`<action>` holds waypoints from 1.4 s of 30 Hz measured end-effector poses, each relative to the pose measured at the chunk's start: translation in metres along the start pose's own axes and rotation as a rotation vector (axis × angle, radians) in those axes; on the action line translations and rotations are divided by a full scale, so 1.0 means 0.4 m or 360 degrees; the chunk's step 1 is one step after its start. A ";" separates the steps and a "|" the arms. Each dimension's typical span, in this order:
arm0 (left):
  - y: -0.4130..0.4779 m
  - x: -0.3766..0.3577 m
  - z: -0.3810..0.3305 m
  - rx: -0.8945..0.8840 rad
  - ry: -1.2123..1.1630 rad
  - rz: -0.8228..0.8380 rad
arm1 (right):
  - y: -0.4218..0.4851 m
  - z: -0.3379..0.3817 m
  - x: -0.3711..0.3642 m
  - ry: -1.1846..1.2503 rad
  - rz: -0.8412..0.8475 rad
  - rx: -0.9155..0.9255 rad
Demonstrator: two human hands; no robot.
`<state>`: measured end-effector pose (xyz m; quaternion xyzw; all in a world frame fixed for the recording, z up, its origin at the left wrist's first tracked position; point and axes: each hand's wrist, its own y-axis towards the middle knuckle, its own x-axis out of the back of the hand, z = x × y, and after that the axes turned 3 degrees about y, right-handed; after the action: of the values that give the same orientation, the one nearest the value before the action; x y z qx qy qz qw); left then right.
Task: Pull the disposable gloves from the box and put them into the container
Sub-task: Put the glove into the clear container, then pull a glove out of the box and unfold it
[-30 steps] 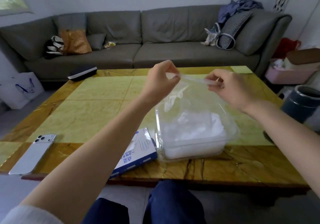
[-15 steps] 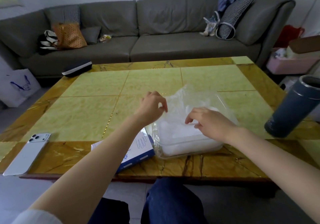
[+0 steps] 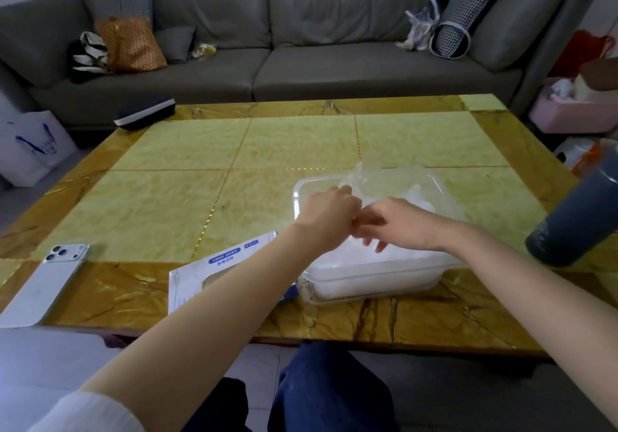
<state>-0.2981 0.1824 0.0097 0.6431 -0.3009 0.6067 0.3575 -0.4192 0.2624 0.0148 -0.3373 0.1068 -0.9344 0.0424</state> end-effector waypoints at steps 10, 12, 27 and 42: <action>0.025 -0.089 -0.011 -0.0091 0.0324 0.0798 | 0.054 -0.114 0.005 -0.1095 0.0242 -0.0181; 0.028 -0.089 -0.008 -0.0057 0.0363 0.0888 | 0.059 -0.132 0.017 -0.1163 0.0281 -0.0220; 0.040 -0.090 -0.007 0.0092 0.0574 0.0974 | 0.044 -0.081 0.021 -0.1279 0.0344 -0.0449; -0.323 -0.059 0.256 0.0822 -0.0107 0.0032 | 0.062 0.196 -0.251 -0.0805 -0.0475 0.0879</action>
<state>-0.1360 0.1698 -0.0268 0.7300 -0.1540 0.6451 0.1651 -0.2917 0.2401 0.0053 -0.5444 -0.2122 -0.8113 0.0202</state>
